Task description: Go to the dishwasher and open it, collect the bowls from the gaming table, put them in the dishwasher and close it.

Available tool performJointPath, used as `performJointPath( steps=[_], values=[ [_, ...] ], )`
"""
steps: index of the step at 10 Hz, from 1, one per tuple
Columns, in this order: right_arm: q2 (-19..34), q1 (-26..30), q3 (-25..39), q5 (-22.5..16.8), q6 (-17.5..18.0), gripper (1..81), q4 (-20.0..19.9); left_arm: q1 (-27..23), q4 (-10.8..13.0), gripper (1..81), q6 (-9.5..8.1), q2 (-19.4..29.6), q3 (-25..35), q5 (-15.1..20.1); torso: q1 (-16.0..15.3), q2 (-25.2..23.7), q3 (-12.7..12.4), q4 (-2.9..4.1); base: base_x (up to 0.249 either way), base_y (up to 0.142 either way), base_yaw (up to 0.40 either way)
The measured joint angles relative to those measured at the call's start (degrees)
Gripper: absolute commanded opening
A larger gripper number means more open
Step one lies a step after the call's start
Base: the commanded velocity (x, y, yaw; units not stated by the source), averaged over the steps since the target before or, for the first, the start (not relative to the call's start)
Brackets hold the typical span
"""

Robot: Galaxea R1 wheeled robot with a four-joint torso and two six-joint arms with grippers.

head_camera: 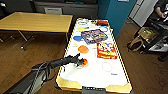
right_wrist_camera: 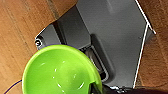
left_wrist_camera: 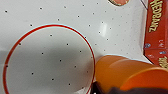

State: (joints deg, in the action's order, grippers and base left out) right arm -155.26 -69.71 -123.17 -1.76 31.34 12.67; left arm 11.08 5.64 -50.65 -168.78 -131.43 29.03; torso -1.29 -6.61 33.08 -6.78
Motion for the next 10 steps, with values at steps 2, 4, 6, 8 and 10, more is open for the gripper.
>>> performJointPath(
  steps=[2,4,6,8,10],
  values=[
    [0.0,0.02,-0.01,0.05,0.0,1.0,-0.02,0.07,2.47,1.0,0.02,0.04,0.67,0.33,0.0,0.0,0.0,0.0,0.0,0.0,0.0],
    [0.0,0.02,-0.61,0.02,0.0,1.0,-0.02,0.21,4.57,1.0,0.0,0.63,4.69,0.84,0.0,0.0,0.0,0.0,0.0,0.0,0.0],
    [0.0,0.02,-0.63,0.0,-0.01,1.0,-0.05,-0.72,5.12,1.0,0.0,3.29,10.79,0.71,0.0,0.0,0.0,0.0,0.0,0.0,0.0],
    [0.0,-0.05,-0.63,0.02,-0.01,1.0,-0.02,-2.32,5.6,1.0,0.0,7.28,18.38,0.55,0.0,0.0,0.0,0.0,0.0,0.0,0.0],
    [0.02,-0.88,-0.63,-0.02,-0.01,1.0,0.0,-3.32,6.49,1.0,0.02,12.63,30.14,0.6,-0.02,0.02,-0.89,0.0,0.0,0.0,0.0]
  ],
)
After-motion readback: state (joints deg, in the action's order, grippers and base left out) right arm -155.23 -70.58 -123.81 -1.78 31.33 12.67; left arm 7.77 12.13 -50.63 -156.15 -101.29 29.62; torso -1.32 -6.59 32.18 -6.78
